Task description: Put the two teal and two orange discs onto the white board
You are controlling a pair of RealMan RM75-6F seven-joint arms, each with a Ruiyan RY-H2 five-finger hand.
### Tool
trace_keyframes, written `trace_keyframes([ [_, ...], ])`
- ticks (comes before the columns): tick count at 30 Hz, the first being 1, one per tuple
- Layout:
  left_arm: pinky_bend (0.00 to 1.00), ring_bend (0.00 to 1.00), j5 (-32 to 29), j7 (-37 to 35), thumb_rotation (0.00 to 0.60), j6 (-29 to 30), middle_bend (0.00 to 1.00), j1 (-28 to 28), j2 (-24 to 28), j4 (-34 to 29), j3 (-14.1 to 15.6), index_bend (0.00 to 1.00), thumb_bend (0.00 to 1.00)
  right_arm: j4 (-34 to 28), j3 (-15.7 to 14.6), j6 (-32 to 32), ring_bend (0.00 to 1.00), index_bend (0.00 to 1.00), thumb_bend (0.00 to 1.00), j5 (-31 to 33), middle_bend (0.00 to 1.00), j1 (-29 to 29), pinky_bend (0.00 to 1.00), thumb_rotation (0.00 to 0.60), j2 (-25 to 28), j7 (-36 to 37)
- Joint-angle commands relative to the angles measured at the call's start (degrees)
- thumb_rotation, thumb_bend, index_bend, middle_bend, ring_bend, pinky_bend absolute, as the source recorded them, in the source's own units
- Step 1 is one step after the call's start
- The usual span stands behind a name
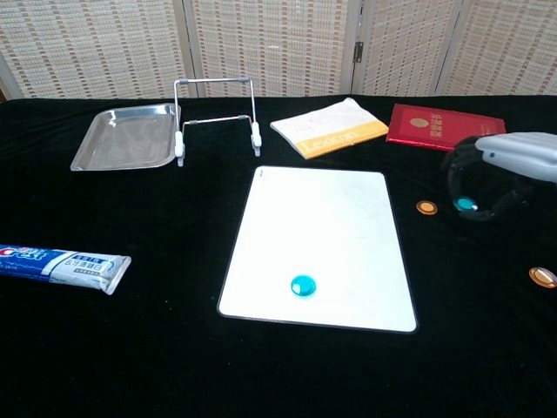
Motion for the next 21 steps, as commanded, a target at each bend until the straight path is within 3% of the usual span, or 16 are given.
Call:
trace_keyframes([
  [1,0.00,0.00,0.1,-0.1,0.600,0.2,0.00,0.1,0.1,-0.1,0.1,0.00,0.15,-5.5,-1.2,-0.1,0.03,0.54,0.41,-4.2,0.22,2.0,0.00,0.530,0.4,-2.2],
  [11,0.00,0.00,0.0,-0.9,0.600,0.8,0.00,0.9,0.3,0.2,0.4,0.00,0.15,-8.7,-2.2,-5.0,0.03,0.54,0.41,-6.5,0.22,7.1,0.00,0.530,-4.4,-6.7],
  [21,0.00,0.00,-0.3,-1.6,0.600,0.6,0.00,1.0,0.1,1.1,0.4,0.00,0.15,-8.5,-4.2,-5.4,0.03,0.54,0.41,-7.3,0.22,7.8,0.00,0.529,-6.5,-8.5],
])
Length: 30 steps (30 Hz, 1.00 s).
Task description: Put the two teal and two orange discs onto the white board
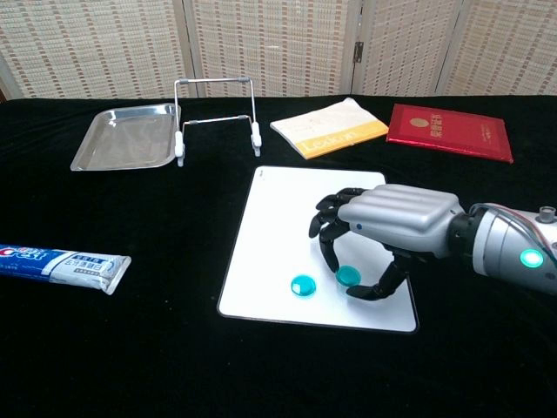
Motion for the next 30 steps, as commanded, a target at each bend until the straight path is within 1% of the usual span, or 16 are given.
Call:
trace_keyframes([
  [1,0.00,0.00,0.0,-0.1,0.600,-0.1,0.00,-0.1,-0.1,0.1,0.0,0.00,0.15,0.1,-0.3,0.1,0.03,0.54,0.41,-0.1,0.21,0.0,0.00,0.529,-0.2,-0.1],
  [7,0.00,0.00,0.1,-0.3,0.600,-0.2,0.00,-0.1,-0.2,0.5,-0.1,0.00,0.15,0.2,-0.7,0.5,0.03,0.53,0.41,-0.2,0.21,0.1,0.00,0.531,-0.5,-0.7],
  [9,0.00,0.00,0.0,-0.4,0.600,-0.2,0.00,-0.1,-0.3,0.6,-0.1,0.00,0.15,0.2,-0.9,0.6,0.03,0.50,0.41,-0.3,0.20,0.1,0.00,0.532,-0.5,-0.9],
  [14,0.00,0.00,0.0,-0.7,0.600,-0.3,0.00,-0.1,-0.5,0.9,-0.1,0.00,0.15,-0.3,-1.6,0.7,0.02,0.40,0.41,-0.4,0.19,0.0,0.00,0.530,-0.1,-1.6],
  [19,0.00,0.00,0.0,-0.6,0.600,-0.5,0.00,-0.3,-0.6,1.0,-0.1,0.00,0.15,-1.1,-2.0,1.8,0.01,0.34,0.41,-0.6,0.18,-0.5,0.00,0.531,0.6,-2.6],
  [22,0.00,0.00,0.2,-0.6,0.600,-0.5,0.00,-0.4,-0.5,0.9,-0.2,0.00,0.15,-1.9,-1.9,4.2,0.02,0.34,0.41,-1.1,0.18,-1.5,0.00,0.530,1.7,-2.3],
  [24,0.00,0.00,0.2,-0.6,0.600,-0.6,0.00,-0.4,-0.4,0.9,-0.2,0.00,0.15,-2.4,-1.8,7.0,0.02,0.34,0.41,-1.3,0.18,-3.0,0.00,0.531,3.2,-2.2],
  [30,0.00,0.00,0.3,-0.1,0.600,-1.3,0.00,-1.1,-0.6,0.7,-0.3,0.00,0.15,-3.3,-3.2,13.6,0.01,0.38,0.41,0.0,0.18,-8.5,0.00,0.532,8.2,-0.9],
])
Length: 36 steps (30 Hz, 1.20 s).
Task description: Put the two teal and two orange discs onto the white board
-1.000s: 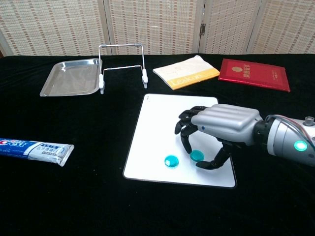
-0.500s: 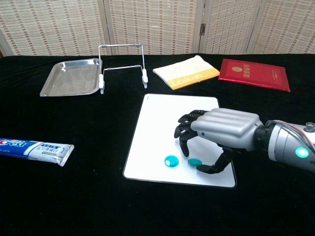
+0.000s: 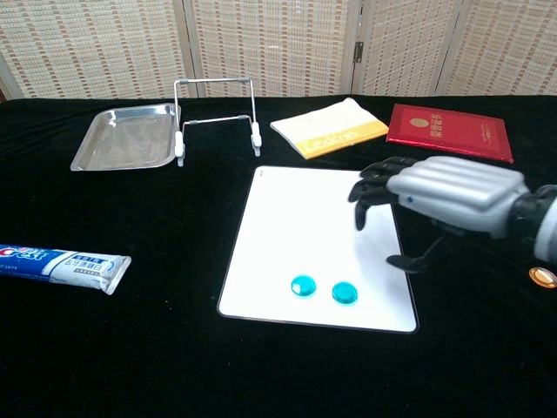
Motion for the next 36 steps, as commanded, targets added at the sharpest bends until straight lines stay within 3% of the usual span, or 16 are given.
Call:
trace_keyframes([
  [1,0.00,0.00,0.2,0.2,0.600,-0.2,0.00,-0.3,-0.1,-0.1,0.0,0.00,0.15,-0.5,-1.3,3.6,0.02,0.39,0.41,0.9,0.18,-3.8,0.00,0.530,3.3,1.5],
  [7,0.00,0.00,0.7,0.7,0.600,-0.5,0.00,-0.8,-0.2,-0.5,-0.1,0.00,0.15,1.3,-3.8,7.4,0.01,0.40,0.41,1.4,0.18,-9.0,0.00,0.530,5.7,5.0],
  [14,0.00,0.00,1.1,1.0,0.600,-0.7,0.00,-1.1,-0.3,-0.9,0.0,0.00,0.15,6.2,-5.0,7.5,0.01,0.41,0.41,3.3,0.18,-12.8,0.00,0.533,4.7,8.6],
  [36,0.00,0.00,1.0,1.8,0.600,-0.6,0.00,-1.3,0.0,-1.8,0.1,0.00,0.15,15.1,-3.2,4.6,0.01,0.43,0.41,3.3,0.19,-15.2,0.00,0.533,1.5,14.6],
])
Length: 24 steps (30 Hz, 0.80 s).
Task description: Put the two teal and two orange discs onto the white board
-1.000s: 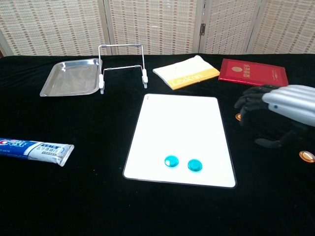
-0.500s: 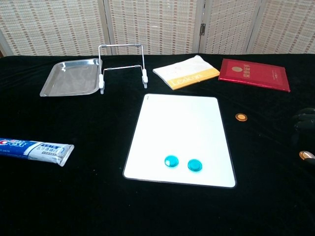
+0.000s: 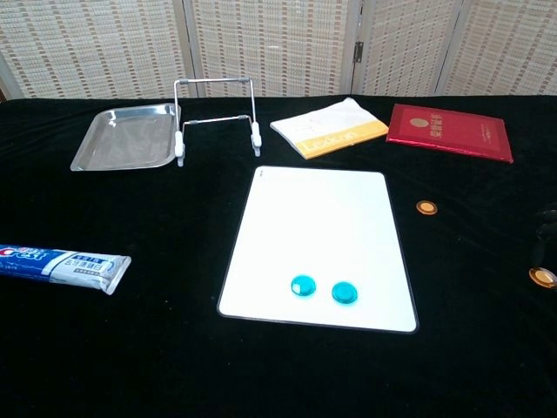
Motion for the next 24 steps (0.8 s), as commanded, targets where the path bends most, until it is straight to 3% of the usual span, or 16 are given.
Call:
trace_keyframes([
  [1,0.00,0.00,-0.1,0.0,0.600,0.0,0.00,0.0,0.0,-0.1,0.0,0.00,0.15,0.3,0.1,-0.4,0.01,0.43,0.41,-0.1,0.19,0.0,0.00,0.532,-0.2,0.1],
  [19,0.00,0.00,-0.6,-0.1,0.600,-0.4,0.00,-0.1,-0.2,0.5,0.0,0.00,0.15,1.2,1.2,-1.9,0.02,0.47,0.41,-1.0,0.20,0.1,0.00,0.531,-1.1,0.2],
  [24,0.00,0.00,-0.7,-0.3,0.600,-0.5,0.00,-0.2,-0.4,0.8,0.1,0.00,0.15,0.8,1.7,-1.9,0.03,0.52,0.41,-1.1,0.22,0.2,0.00,0.538,-1.4,-0.7],
])
